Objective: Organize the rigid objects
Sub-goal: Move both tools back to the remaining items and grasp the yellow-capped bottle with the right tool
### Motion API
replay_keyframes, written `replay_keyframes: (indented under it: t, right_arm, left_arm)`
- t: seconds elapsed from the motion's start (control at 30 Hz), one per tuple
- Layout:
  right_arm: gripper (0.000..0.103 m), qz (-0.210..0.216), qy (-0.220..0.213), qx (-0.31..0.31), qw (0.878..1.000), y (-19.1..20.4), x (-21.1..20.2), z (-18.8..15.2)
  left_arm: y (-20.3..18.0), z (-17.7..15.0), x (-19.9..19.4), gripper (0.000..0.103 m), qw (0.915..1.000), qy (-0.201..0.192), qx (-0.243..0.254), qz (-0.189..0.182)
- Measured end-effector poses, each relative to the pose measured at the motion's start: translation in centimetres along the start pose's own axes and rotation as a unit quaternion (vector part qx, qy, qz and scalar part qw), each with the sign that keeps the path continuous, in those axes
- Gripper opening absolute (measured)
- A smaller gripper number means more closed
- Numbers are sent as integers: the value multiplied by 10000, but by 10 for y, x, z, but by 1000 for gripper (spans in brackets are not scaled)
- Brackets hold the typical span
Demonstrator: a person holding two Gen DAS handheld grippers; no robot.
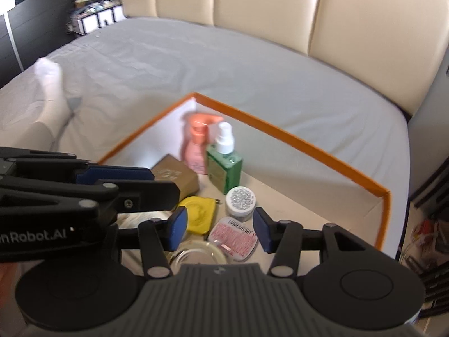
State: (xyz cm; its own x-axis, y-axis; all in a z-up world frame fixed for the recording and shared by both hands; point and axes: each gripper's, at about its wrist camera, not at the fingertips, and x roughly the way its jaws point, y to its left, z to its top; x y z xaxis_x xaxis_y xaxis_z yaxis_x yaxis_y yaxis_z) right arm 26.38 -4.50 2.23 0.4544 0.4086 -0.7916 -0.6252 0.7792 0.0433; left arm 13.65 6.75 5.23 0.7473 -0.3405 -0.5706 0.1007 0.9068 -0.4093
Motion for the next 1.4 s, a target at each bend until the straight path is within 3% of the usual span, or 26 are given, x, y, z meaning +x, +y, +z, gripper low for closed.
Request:
replay_keyframes:
  t: [0.17, 0.3, 0.4, 0.5, 0.6, 0.77, 0.97, 1.13, 1.27, 1.4]
  right_arm:
    - [51, 86, -170, -149, 9997, 10, -38, -27]
    - [50, 4, -112, -214, 9997, 17, -57, -51]
    - [50, 83, -32, -284, 9996, 24, -67, -73]
    - [51, 232, 343, -498, 9979, 31, -61, -97]
    - [51, 422, 903, -738, 9923, 36, -48, -123]
    - [51, 301, 1642, -1179, 9789, 49, -18, -151]
    - [48, 284, 1858, -1682, 9677, 67, 3, -154]
    - [21, 421, 2066, -2033, 9561, 84, 20, -155]
    - [20, 436, 2122, -2055, 9544, 85, 21, -153]
    - [20, 530, 2009, -1794, 9616, 74, 9, -149]
  left_arm:
    - [-13, -22, -21, 32, 9999, -17, 125, -33]
    - [-11, -43, -24, 32, 9996, 273, -24, 83]
    - [-14, -61, -22, 32, 9976, 572, 177, 355]
    - [-28, -81, -14, 32, 9913, 849, 758, 666]
    - [-41, -102, -4, 32, 9832, 1147, 1249, 679]
    - [-51, -121, 9, 32, 9707, 1552, 1641, 816]
    - [-36, -126, 9, 32, 9712, 1656, 1357, 1043]
    - [-32, -125, 6, 35, 9712, 1618, 1281, 1187]
    - [-31, -121, 3, 35, 9732, 1559, 1263, 1119]
    - [-36, -116, 2, 35, 9741, 1438, 1408, 1028]
